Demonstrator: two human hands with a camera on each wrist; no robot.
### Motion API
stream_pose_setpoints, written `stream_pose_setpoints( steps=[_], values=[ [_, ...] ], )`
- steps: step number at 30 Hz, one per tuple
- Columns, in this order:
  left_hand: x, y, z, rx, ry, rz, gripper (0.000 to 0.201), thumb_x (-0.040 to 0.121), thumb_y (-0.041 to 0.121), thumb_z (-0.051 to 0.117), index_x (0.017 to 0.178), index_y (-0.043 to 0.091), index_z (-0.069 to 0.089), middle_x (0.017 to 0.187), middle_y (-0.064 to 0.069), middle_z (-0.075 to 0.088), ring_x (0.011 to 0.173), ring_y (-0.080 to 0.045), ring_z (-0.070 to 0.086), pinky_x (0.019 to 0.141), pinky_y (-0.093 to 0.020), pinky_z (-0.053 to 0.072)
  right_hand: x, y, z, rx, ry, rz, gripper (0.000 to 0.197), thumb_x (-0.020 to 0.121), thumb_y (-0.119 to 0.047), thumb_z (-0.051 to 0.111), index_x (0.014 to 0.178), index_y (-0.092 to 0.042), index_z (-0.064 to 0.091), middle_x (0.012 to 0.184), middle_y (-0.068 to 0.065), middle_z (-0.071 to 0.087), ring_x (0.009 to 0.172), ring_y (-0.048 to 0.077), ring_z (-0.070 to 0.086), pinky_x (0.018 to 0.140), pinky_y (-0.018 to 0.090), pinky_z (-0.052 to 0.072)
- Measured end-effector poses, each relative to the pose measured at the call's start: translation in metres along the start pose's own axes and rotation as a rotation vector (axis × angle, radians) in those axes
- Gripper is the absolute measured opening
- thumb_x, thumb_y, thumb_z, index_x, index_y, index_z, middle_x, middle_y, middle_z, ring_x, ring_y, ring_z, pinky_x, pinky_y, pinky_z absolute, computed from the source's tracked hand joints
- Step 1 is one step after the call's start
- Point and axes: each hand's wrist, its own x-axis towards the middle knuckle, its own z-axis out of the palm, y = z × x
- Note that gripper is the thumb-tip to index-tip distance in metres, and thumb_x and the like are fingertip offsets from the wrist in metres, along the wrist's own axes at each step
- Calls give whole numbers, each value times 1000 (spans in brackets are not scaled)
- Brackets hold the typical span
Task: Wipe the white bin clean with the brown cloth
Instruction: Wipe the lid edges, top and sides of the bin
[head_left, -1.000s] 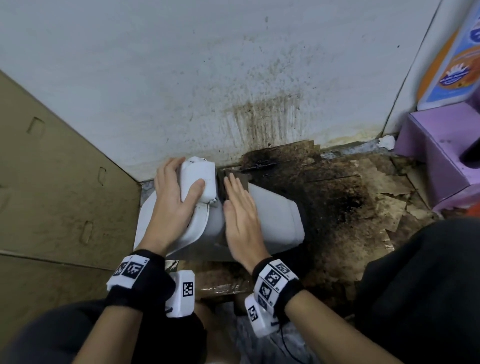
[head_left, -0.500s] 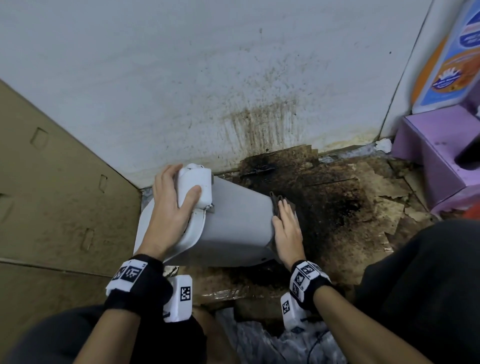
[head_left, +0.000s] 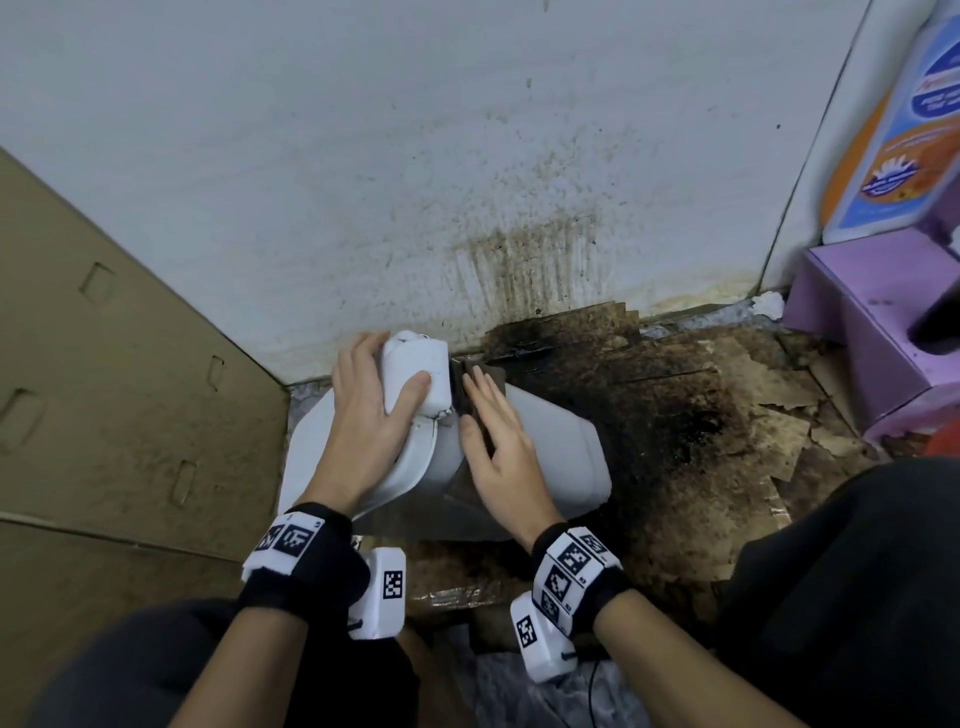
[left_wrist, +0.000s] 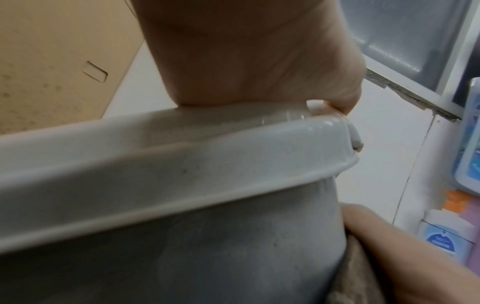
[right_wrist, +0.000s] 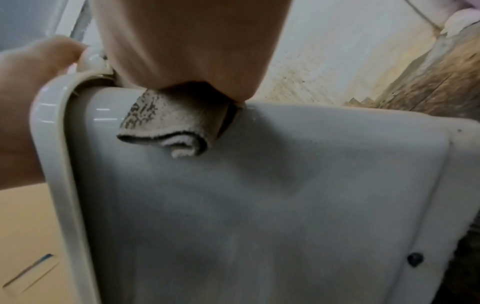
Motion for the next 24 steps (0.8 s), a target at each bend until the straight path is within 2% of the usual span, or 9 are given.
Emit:
stream_pose_setpoints(
  steps=[6, 10, 12, 14, 16, 19, 20, 22, 24],
  values=[
    [4, 10, 10, -9, 5, 29, 74, 92, 64, 43, 149, 17, 38, 139, 12, 32, 132, -2, 28, 109, -9, 18, 6, -13, -12, 252, 235, 212, 34, 109, -22, 42, 139, -27, 57, 138, -14, 62, 129, -3, 54, 112, 25, 43],
    [4, 15, 13, -44, -2, 19, 69, 96, 62, 36, 149, 18, 38, 138, 11, 33, 132, -1, 28, 113, -18, 19, 20, -40, -32, 680, 313, 410, 24, 109, -23, 45, 127, -31, 59, 126, -6, 69, 114, 7, 66, 103, 30, 52],
    [3, 19, 15, -105, -22, 0, 60, 100, 55, 29, 148, 20, 38, 139, 9, 34, 132, -1, 29, 114, -23, 21, 24, -56, -41, 732, 315, 381, 21, 108, -24, 47, 121, -36, 59, 124, -6, 70, 115, 11, 67, 105, 35, 52],
    [2, 25, 18, -142, -31, -7, 52, 103, 42, 27, 148, 20, 38, 141, 5, 36, 132, -3, 29, 114, -23, 23, 26, -74, -46, 658, 294, 257, 24, 109, -23, 45, 118, -38, 61, 123, -9, 70, 118, 10, 66, 106, 34, 50],
    [1, 31, 23, -120, -35, 20, 48, 103, 31, 28, 148, 18, 39, 143, 3, 36, 132, -4, 29, 113, -22, 23, 27, -85, -48, 469, 227, 101, 28, 110, -21, 42, 129, -29, 61, 125, -8, 69, 118, 8, 64, 104, 29, 49],
    [0, 38, 29, -119, -57, 48, 48, 99, 23, 33, 147, 19, 39, 141, 9, 34, 131, -4, 30, 112, -25, 25, 27, -88, -44, 142, 109, 6, 34, 110, -22, 40, 141, -23, 55, 120, -4, 69, 98, 2, 63, 90, 21, 49],
    [0, 39, 31, -135, -61, 54, 48, 98, 22, 34, 146, 20, 39, 140, 10, 33, 131, -3, 30, 112, -26, 26, 27, -86, -43, 62, 84, 0, 37, 110, -22, 39, 145, -22, 52, 131, -3, 66, 110, 3, 60, 99, 24, 47],
    [1, 42, 34, -160, -64, 58, 47, 96, 21, 36, 143, 26, 38, 139, 12, 33, 131, -3, 30, 114, -27, 27, 26, -81, -42, -73, 57, -15, 43, 110, -23, 37, 152, -20, 44, 155, -5, 47, 145, 4, 36, 122, 32, 31],
    [2, 43, 36, -165, -77, 57, 50, 96, 22, 35, 146, 23, 39, 141, 11, 33, 134, -5, 31, 116, -29, 28, 26, -75, -43, -177, 52, -40, 46, 111, -23, 35, 157, -20, 37, 164, -7, 33, 154, 3, 17, 127, 34, 20]
  ],
)
